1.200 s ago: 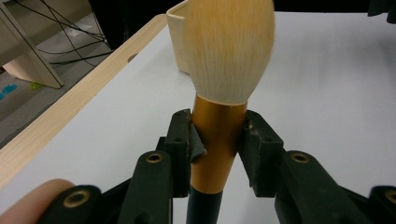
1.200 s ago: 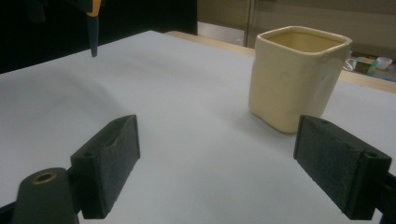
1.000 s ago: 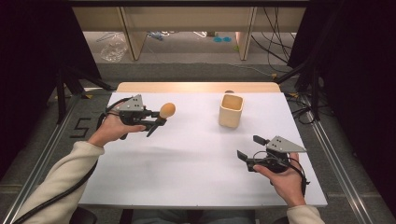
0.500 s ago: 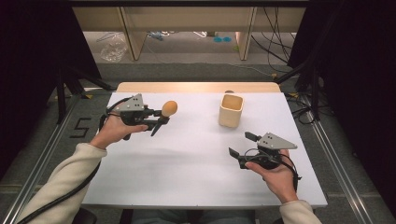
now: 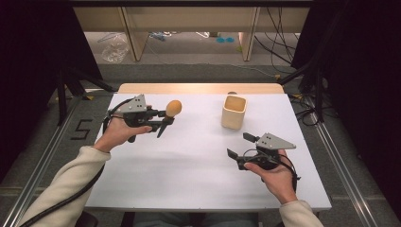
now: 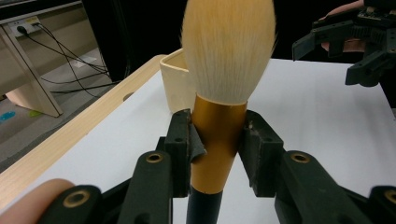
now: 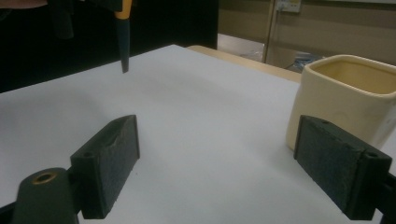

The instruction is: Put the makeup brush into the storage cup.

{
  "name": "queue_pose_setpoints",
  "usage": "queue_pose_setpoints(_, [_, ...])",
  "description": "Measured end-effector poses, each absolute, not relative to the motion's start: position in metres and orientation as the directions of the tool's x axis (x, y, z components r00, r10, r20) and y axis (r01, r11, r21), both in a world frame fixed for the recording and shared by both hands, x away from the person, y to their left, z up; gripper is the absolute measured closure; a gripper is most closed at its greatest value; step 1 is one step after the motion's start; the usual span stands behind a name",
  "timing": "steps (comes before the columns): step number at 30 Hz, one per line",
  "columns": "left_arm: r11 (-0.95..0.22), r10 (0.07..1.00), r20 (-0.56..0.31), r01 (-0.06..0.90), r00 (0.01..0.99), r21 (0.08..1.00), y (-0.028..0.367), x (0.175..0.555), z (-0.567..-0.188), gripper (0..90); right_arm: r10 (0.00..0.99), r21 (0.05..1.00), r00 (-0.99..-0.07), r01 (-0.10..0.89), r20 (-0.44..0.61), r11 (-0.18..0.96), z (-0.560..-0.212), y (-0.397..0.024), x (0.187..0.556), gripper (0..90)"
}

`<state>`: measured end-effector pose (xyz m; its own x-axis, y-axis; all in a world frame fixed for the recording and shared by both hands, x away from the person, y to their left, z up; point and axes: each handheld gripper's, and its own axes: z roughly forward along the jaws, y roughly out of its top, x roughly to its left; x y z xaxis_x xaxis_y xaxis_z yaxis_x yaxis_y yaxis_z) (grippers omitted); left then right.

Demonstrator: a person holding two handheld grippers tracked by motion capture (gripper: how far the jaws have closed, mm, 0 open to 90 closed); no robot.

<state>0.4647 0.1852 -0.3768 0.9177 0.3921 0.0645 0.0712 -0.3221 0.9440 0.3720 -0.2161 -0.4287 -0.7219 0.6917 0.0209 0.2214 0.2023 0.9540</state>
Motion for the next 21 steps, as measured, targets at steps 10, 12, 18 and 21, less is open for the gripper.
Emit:
queue_pose_setpoints(10, [-0.272,0.397,0.051,0.064,0.916,0.96,0.182,0.46,-0.374,66.5,0.683,0.954,-0.729,0.227,0.033,0.196,-0.428,-0.21,0.373,15.5])
queue_pose_setpoints(12, [-0.264,0.393,0.049,0.062,0.918,0.963,0.18,0.459,-0.373,66.5,0.682,0.953,-0.731,0.233,0.041,0.192,-0.428,-0.209,0.373,15.5])
queue_pose_setpoints(18, [-0.243,0.394,0.054,0.047,0.918,0.969,0.177,0.456,-0.368,66.5,0.667,0.956,-0.744,0.211,0.023,0.202,-0.427,-0.205,0.376,15.6])
queue_pose_setpoints(21, [-0.244,0.387,0.065,0.034,0.92,0.969,0.175,0.453,-0.366,66.5,0.666,0.96,-0.746,0.203,0.025,0.192,-0.427,-0.204,0.376,15.7])
